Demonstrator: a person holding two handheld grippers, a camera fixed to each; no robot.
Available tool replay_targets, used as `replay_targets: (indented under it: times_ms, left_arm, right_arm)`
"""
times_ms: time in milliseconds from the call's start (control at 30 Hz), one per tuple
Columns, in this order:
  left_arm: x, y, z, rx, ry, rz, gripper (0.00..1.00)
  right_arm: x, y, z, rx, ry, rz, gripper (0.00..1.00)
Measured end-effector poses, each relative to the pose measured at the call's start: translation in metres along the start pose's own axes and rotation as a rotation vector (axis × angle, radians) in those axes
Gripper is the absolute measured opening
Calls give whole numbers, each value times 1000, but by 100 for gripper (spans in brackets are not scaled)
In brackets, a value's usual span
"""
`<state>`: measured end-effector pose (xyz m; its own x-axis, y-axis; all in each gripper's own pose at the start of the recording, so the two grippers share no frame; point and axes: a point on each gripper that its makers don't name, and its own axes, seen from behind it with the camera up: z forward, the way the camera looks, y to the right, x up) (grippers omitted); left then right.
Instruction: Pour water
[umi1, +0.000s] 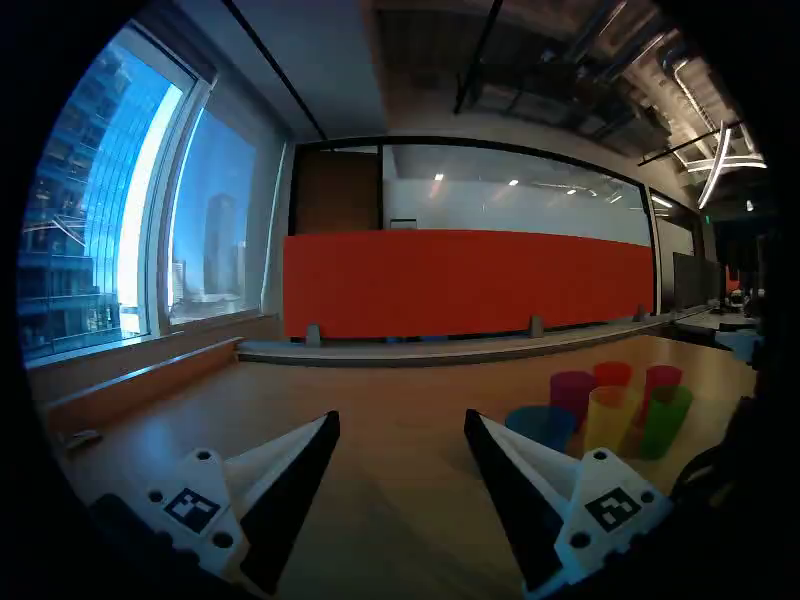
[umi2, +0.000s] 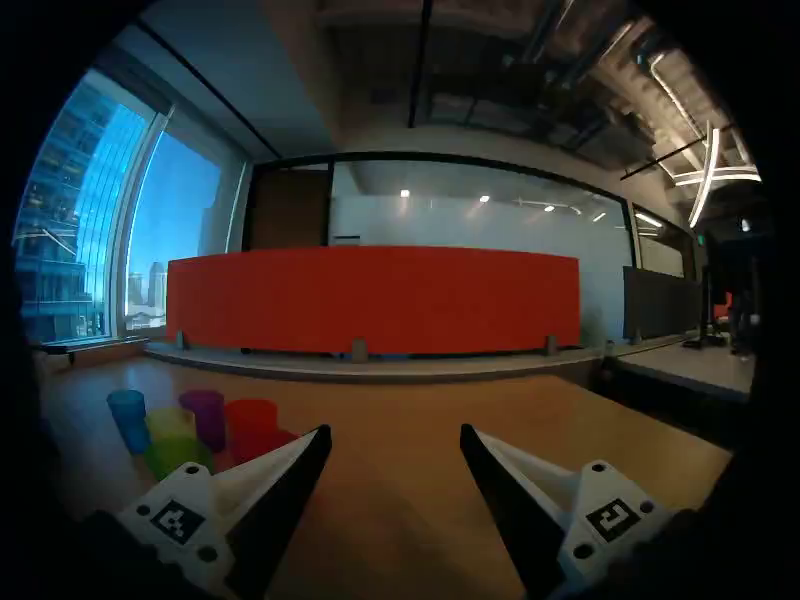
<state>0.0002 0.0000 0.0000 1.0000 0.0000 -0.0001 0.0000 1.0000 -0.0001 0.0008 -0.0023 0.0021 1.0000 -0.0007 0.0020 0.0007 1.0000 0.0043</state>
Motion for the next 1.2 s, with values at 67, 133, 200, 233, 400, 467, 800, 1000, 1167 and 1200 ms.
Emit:
replay_targets:
  times_ms: [67, 133, 200, 233, 400, 467, 800, 1000, 1167, 1200]
  left_arm:
    - [9, 3, -1, -4, 3, 0, 92]
    - [18, 5, -1, -9, 6, -3, 92]
    - [28, 7, -2, -16, 7, -9, 92]
    - [32, 8, -2, -20, 5, -14, 93]
    - [55, 12, -2, -45, -7, -40, 92]
    - [65, 12, -2, -52, -10, -44, 93]
    - [108, 5, 0, -70, -29, -24, 92]
    - [130, 1, 4, -71, -37, -25, 92]
    - [151, -1, 8, -78, -40, -19, 92]
    - [156, -2, 9, -76, -41, -15, 93]
  right_arm:
    - [7, -2, 0, 10, 5, 0, 99]
    - [16, -4, 0, 20, 10, -1, 100]
    - [25, -6, -1, 30, 15, -2, 99]
    - [29, -6, -1, 34, 15, -3, 99]
    - [53, -8, -3, 51, 9, -10, 99]
    - [61, -9, -4, 58, 2, -17, 99]
    - [104, -11, -6, 79, -14, -20, 99]
    - [132, -10, -6, 84, -18, -2, 99]
    - [156, -10, -5, 90, -13, 2, 99]
    - [160, -11, -5, 91, -14, 2, 100]
